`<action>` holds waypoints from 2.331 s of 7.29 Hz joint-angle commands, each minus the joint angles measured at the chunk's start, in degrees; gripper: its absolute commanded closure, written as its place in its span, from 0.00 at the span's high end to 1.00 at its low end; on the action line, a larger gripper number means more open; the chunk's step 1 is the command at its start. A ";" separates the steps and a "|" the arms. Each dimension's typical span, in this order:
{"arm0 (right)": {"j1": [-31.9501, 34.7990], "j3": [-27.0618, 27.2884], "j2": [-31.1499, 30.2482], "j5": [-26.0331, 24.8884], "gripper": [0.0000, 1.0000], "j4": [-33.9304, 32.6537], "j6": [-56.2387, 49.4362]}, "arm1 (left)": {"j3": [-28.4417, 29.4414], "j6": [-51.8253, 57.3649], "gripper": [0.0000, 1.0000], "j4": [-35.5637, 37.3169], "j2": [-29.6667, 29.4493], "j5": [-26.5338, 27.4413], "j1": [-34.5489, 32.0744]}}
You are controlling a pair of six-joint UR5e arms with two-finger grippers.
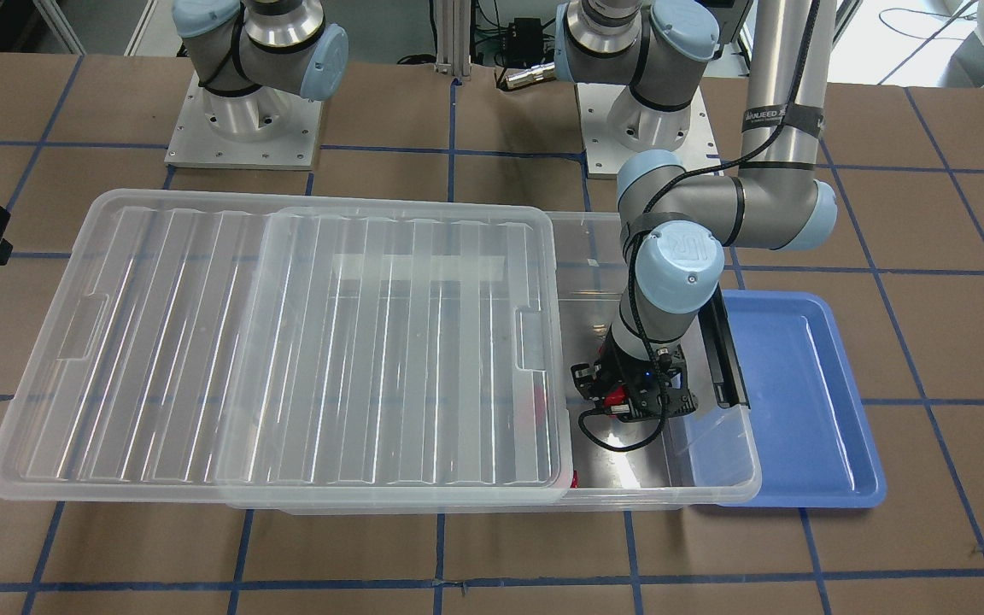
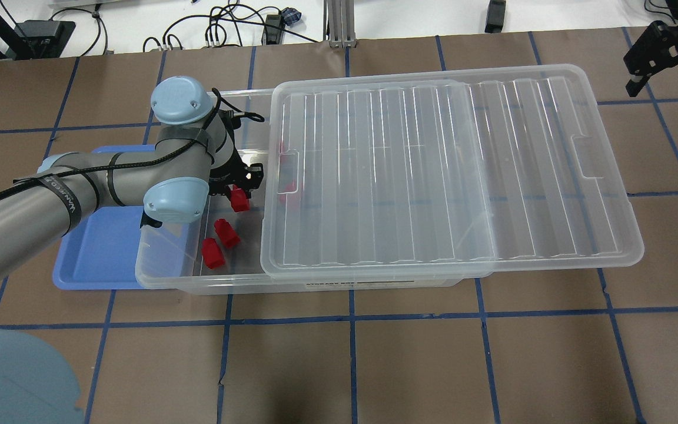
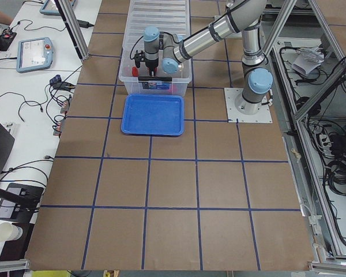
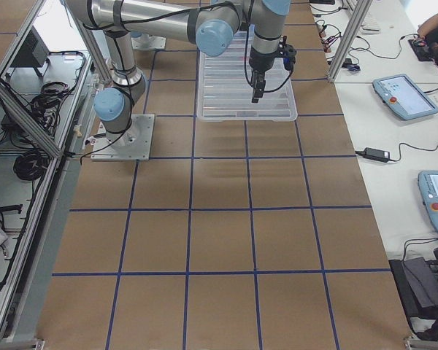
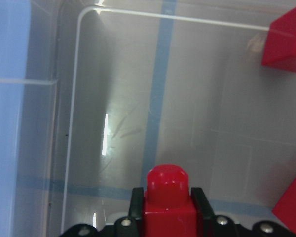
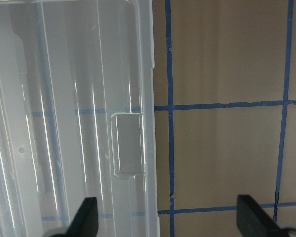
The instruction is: Place red block in blue tray from box
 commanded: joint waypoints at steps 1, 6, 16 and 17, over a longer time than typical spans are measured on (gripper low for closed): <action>0.00 -0.03 -0.05 0.01 1.00 -0.01 0.07 | 4.52 -0.01 0.00 -7.58 1.88 0.04 0.10; 0.00 0.32 -0.14 0.01 1.00 0.17 0.07 | 15.70 2.51 0.00 -25.18 5.85 0.83 0.89; -0.52 1.02 0.91 -0.86 1.00 -0.80 -0.90 | 8.54 41.82 0.00 -20.15 1.91 -4.35 26.56; -0.61 1.03 1.35 -1.04 1.00 -0.89 -0.90 | 5.63 41.47 0.00 -17.14 1.37 -4.18 26.56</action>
